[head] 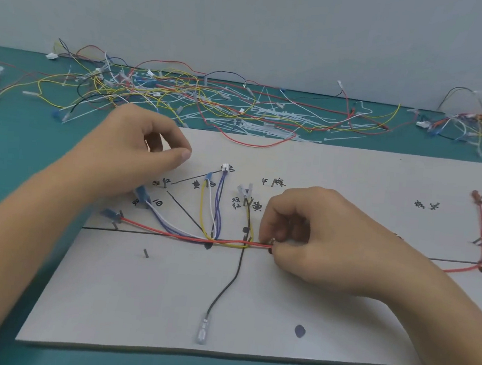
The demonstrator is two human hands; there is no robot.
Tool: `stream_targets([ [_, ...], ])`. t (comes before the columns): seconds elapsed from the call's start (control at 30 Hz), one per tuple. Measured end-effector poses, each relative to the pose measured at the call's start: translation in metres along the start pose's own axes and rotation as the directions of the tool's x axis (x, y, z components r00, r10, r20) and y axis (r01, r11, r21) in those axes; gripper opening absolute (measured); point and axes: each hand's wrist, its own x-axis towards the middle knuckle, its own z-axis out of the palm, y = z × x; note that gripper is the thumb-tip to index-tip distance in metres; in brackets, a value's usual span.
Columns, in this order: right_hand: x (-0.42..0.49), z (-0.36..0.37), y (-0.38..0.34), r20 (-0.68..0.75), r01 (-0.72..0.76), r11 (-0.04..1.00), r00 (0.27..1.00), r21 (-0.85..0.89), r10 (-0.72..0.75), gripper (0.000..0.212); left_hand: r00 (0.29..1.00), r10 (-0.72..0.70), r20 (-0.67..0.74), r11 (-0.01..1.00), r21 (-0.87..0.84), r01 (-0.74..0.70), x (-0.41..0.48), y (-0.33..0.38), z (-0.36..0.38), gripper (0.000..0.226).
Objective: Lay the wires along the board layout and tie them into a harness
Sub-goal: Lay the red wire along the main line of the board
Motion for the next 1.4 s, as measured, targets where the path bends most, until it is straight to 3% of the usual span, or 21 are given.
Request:
stream_targets([
  [0.5,-0.004,-0.007,-0.009,0.050,-0.038,0.999,0.998,-0.003,0.038,0.042,0.997,-0.037,-0.067,0.999,0.007,0.038,0.009,-0.020,0.003,0.011],
  [1.0,0.001,-0.002,-0.003,-0.023,-0.038,0.999,0.999,-0.024,0.038,0.039,0.995,-0.054,-0.082,0.996,-0.072,0.048,0.002,-0.025,0.005,0.010],
  [1.4,0.002,0.001,-0.005,-0.049,-0.034,0.996,0.998,-0.083,0.030,0.037,0.992,-0.043,-0.115,0.999,-0.029,0.040,0.004,-0.028,0.000,0.012],
])
